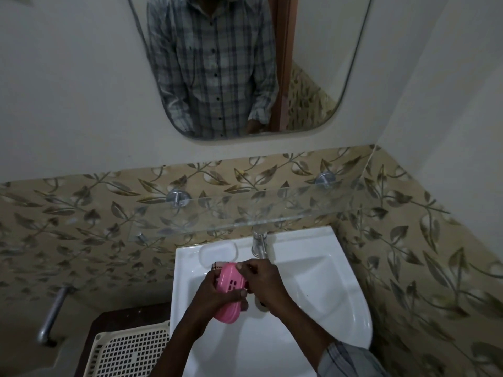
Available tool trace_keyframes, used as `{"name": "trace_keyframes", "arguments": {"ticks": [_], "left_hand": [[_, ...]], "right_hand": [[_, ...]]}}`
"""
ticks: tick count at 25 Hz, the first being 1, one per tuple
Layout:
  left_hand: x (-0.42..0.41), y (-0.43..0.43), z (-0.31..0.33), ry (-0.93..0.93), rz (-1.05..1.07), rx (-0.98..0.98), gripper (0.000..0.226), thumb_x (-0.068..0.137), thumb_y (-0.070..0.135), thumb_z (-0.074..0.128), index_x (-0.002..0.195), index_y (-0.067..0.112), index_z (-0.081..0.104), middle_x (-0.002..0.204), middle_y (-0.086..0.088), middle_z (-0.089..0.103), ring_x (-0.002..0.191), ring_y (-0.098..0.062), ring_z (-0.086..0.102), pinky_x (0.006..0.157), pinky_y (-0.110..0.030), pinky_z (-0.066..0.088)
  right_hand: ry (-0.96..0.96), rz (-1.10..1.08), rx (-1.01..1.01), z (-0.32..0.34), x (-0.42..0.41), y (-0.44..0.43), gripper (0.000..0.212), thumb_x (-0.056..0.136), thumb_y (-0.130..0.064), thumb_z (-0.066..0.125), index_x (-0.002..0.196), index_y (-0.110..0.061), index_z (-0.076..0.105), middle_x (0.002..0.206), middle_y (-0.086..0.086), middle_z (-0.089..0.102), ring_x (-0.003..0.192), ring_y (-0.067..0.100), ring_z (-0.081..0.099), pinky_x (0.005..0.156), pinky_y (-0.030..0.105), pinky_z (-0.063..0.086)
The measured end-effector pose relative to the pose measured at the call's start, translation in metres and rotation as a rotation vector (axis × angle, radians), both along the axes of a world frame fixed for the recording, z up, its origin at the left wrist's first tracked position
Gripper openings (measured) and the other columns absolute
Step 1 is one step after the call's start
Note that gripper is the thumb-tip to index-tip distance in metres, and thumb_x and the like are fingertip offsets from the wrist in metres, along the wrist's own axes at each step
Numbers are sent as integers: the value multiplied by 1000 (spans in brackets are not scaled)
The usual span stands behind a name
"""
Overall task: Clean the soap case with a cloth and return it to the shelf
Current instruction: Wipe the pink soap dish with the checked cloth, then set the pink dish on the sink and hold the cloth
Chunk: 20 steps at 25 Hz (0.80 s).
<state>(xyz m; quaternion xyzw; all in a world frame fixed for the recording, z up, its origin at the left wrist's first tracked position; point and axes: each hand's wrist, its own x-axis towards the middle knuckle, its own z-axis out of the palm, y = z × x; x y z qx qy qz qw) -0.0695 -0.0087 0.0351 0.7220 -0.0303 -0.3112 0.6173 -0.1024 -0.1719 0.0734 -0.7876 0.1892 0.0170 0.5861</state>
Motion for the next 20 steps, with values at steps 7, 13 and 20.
{"name": "trace_keyframes", "arguments": {"ticks": [7,13,20], "left_hand": [[0,-2,-10,-128,62,7,74,68,61,77,130,28,54,118,-6,70,101,-29,70,83,-46,61],[-7,19,-24,-78,393,-153,21,98,16,57,116,17,68,106,-28,70,89,-45,71,70,-61,59],[-9,3,-24,-79,590,-64,73,86,-11,61,145,24,37,107,-15,68,94,-29,70,65,-38,62]], "right_hand": [[40,3,141,10,7,-17,23,87,-6,69,109,1,71,95,17,74,78,25,75,64,38,64],[-112,-417,755,1,1,-104,10,91,4,61,99,6,68,94,22,71,80,32,70,63,39,63],[40,-868,741,-63,20,-156,33,93,8,58,124,19,51,129,37,55,116,49,58,97,62,47]]}}
